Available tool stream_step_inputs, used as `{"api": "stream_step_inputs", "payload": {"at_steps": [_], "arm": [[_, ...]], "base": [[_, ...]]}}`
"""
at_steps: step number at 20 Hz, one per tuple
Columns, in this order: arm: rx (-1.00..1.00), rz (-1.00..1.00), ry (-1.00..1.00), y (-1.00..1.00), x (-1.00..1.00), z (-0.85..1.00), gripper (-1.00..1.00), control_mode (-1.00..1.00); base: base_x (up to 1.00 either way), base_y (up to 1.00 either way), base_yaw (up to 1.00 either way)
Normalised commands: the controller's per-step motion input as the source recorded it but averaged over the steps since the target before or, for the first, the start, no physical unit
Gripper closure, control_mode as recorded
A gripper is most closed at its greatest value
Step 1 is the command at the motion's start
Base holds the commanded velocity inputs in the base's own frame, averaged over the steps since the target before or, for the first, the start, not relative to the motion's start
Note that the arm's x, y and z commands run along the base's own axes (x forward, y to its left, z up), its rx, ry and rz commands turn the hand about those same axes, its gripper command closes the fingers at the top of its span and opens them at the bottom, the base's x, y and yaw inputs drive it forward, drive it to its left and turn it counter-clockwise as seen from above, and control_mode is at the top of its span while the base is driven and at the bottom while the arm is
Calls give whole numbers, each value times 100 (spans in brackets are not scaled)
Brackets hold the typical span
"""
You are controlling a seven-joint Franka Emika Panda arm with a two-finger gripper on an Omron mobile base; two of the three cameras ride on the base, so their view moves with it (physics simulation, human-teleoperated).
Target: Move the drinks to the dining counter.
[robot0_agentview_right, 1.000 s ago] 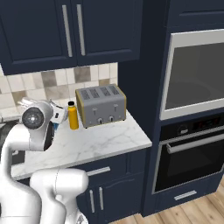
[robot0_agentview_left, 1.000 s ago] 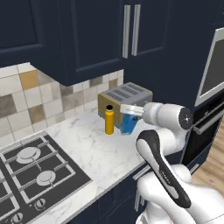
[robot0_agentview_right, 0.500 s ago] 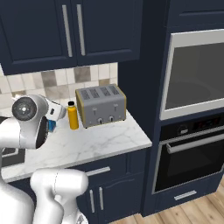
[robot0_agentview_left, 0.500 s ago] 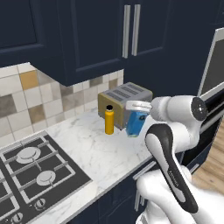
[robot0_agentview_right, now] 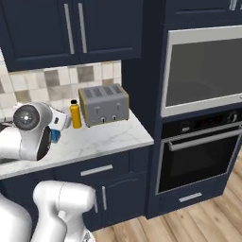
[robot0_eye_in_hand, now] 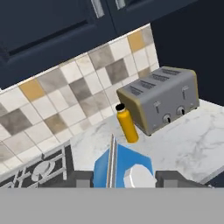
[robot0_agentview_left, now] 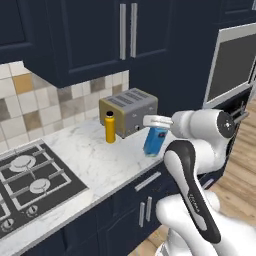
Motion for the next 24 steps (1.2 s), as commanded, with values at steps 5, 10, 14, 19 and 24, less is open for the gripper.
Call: {"api": "stream_step_inputs", "payload": {"at_steps": [5, 10, 14, 19, 24], "arm": [[0, 0, 0, 0, 0, 0, 100, 100], [0, 0, 0, 0, 0, 0, 100, 100], [0, 0, 0, 0, 0, 0, 100, 100], [0, 0, 0, 0, 0, 0, 100, 100], [0, 0, 0, 0, 0, 0, 100, 100]], "base": [[-94, -40, -7], [-24, -53, -25], [0, -46, -34], [0, -52, -40], [0, -57, -44]]}}
